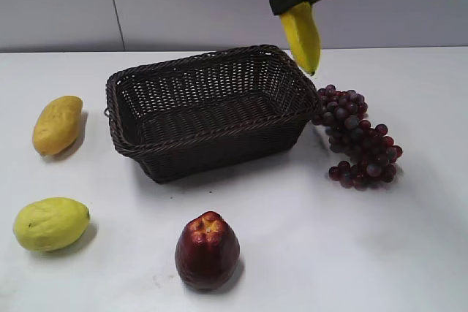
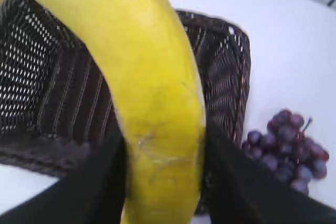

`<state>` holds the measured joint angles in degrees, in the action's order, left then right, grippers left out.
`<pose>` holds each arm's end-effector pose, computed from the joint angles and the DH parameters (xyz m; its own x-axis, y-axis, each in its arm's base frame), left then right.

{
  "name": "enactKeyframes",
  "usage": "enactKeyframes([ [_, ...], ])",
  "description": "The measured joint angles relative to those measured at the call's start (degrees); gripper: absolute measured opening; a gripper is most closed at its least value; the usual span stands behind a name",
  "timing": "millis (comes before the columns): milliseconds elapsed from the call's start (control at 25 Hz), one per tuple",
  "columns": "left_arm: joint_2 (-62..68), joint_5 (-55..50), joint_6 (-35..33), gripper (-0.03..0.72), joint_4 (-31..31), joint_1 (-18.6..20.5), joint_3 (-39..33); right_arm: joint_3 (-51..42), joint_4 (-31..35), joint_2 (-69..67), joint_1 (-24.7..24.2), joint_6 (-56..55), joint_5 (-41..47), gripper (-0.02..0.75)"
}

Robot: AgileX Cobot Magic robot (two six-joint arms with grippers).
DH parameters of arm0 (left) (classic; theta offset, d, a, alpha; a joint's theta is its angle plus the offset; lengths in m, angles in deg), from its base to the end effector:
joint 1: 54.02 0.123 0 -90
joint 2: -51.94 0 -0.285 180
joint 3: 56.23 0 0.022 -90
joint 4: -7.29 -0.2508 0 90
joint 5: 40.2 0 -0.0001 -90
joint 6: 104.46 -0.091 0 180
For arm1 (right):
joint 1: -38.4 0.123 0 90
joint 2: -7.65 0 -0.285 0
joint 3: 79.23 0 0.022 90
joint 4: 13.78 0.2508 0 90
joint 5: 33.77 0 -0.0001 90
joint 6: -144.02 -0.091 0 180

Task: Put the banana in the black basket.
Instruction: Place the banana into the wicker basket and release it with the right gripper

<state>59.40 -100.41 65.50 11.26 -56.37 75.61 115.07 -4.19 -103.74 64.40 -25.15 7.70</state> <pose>-0.0065 -0.0052 0.2802 -0.4168 0.1573 -0.8953 0.1550 0.9828 0.1005 0.3693 0.1913 0.3118 -0.6366 -0.3802 -0.6709 -0.5431 0.8387 0.0400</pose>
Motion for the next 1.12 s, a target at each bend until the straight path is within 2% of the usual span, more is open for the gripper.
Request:
enactKeyframes([
  [440, 0.00, 0.00, 0.00, 0.482, 0.00, 0.00, 0.00, 0.00, 1.05, -13.21, 0.07, 16.16, -15.29, 0.335],
  [720, 0.00, 0.00, 0.00, 0.482, 0.00, 0.00, 0.00, -0.05, 1.06, -17.90, 1.93, 18.74, -16.08, 0.337],
  [800, 0.00, 0.00, 0.00, 0.482, 0.00, 0.00, 0.00, -0.05, 1.18, -17.97, 3.22, 19.86, -16.02, 0.405],
  [920, 0.00, 0.00, 0.00, 0.482, 0.00, 0.00, 0.00, -0.05, 1.24, -17.97, 4.55, 20.79, -15.97, 0.598],
  [1000, 0.00, 0.00, 0.00, 0.482, 0.00, 0.00, 0.00, -0.05, 1.29, -17.97, 4.82, 20.91, -15.02, 0.622],
  [1120, 0.00, 0.00, 0.00, 0.482, 0.00, 0.00, 0.00, -0.11, 1.36, -16.87, 4.76, 20.53, -11.50, 0.610],
])
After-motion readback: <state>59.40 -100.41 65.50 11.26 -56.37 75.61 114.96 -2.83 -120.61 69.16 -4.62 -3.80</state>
